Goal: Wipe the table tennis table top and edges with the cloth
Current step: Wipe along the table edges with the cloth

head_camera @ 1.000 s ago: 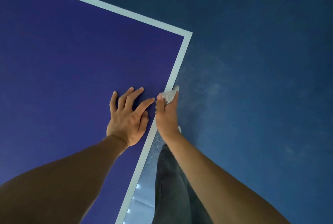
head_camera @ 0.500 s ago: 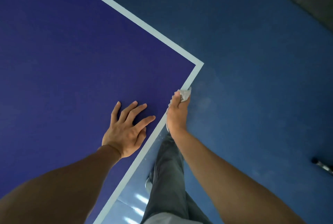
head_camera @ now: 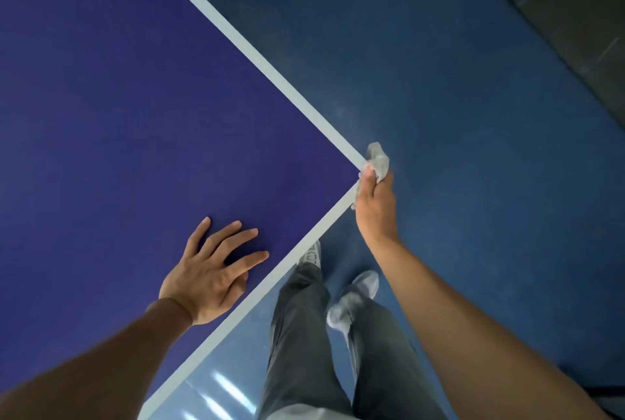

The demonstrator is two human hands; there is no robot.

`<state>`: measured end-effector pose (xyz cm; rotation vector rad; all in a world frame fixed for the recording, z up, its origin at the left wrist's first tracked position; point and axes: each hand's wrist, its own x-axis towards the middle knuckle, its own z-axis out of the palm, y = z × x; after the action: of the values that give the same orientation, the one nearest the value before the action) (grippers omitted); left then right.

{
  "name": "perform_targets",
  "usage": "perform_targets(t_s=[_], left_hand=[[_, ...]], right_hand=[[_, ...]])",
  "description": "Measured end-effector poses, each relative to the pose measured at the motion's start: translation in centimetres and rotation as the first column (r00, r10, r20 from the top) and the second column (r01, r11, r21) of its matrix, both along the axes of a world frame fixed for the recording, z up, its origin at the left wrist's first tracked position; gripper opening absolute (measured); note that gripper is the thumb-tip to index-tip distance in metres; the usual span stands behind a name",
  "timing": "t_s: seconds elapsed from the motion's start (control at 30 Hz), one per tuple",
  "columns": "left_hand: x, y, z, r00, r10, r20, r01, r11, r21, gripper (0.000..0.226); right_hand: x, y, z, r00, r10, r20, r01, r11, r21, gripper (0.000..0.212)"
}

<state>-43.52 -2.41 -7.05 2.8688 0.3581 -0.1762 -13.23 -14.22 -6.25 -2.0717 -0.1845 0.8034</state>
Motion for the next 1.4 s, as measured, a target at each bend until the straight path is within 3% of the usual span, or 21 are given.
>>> perform_targets(t_s=[0.17, 0.23, 0.33, 0.43, 0.5, 0.63, 0.77, 0.83, 0.93, 1.1, 1.2, 1.3, 1.4], left_hand=[[0.2, -0.5, 0.3, 1.0, 0.026, -0.007, -0.025, 0.999, 0.019, 0.045], [0.2, -0.3, 0.3, 1.0, 0.026, -0.005, -0.026, 0.999, 0.046, 0.042], [0.4, -0.5, 0.4, 1.0, 0.031, -0.007, -0.03, 0.997, 0.076, 0.041], [1.0, -1.1, 0.8, 0.997, 0.08, -0.019, -0.077, 0.991, 0.105, 0.041], [2.9, -2.0, 1.2, 0.977, 0.214, 0.006, -0.214, 0.97, 0.12, 0.039], [10.2, -2.9, 2.0, 0.845, 0.528, 0.08, -0.534, 0.838, 0.111, 0.032], [18.5, 0.2, 2.2, 0.652, 0.743, 0.151, -0.758, 0.645, 0.101, 0.034], [21.6, 2.9, 2.1, 0.559, 0.819, 0.133, -0.829, 0.551, 0.094, 0.04], [24.1, 7.4, 1.7, 0.476, 0.879, 0.032, -0.877, 0.471, 0.088, 0.049], [25.5, 13.5, 1.0, 0.295, 0.953, -0.07, -0.953, 0.299, 0.049, 0.052], [26.2, 13.9, 0.4, 0.224, 0.974, -0.04, -0.974, 0.225, 0.005, 0.053], [26.1, 13.7, -0.1, 0.178, 0.984, 0.01, -0.984, 0.178, -0.005, 0.052], [25.9, 13.7, -0.1, 0.175, 0.984, 0.027, -0.984, 0.175, 0.013, 0.051]], right_hand=[[2.6, -1.4, -0.1, 0.967, 0.251, -0.047, -0.252, 0.968, -0.01, 0.039], [4.8, -0.9, 0.0, 0.913, 0.402, -0.071, -0.404, 0.915, 0.0, 0.037], [7.9, 1.1, 0.1, 0.782, 0.614, -0.108, -0.623, 0.775, -0.109, 0.009], [9.2, 4.7, 0.3, 0.662, 0.735, -0.147, -0.748, 0.66, -0.07, 0.018], [9.0, 6.8, 0.6, 0.641, 0.748, -0.17, -0.761, 0.648, -0.019, 0.023], [9.3, 6.3, 0.7, 0.683, 0.698, -0.215, -0.708, 0.705, 0.041, 0.034], [10.4, 2.1, 0.2, 0.635, 0.73, -0.254, -0.753, 0.658, 0.009, 0.026], [10.6, 0.8, 0.0, 0.608, 0.752, -0.252, -0.775, 0.632, 0.017, 0.034], [10.7, 1.6, -0.5, 0.59, 0.762, -0.268, -0.779, 0.624, 0.058, 0.047], [10.2, 9.4, -1.2, 0.556, 0.781, -0.284, -0.784, 0.606, 0.134, 0.041], [10.0, 12.9, -1.7, 0.533, 0.81, -0.245, -0.799, 0.577, 0.171, 0.036], [10.4, 11.6, -1.4, 0.497, 0.827, -0.262, -0.835, 0.538, 0.114, 0.063], [11.2, 6.3, -0.9, 0.491, 0.8, -0.345, -0.835, 0.545, 0.077, 0.066]])
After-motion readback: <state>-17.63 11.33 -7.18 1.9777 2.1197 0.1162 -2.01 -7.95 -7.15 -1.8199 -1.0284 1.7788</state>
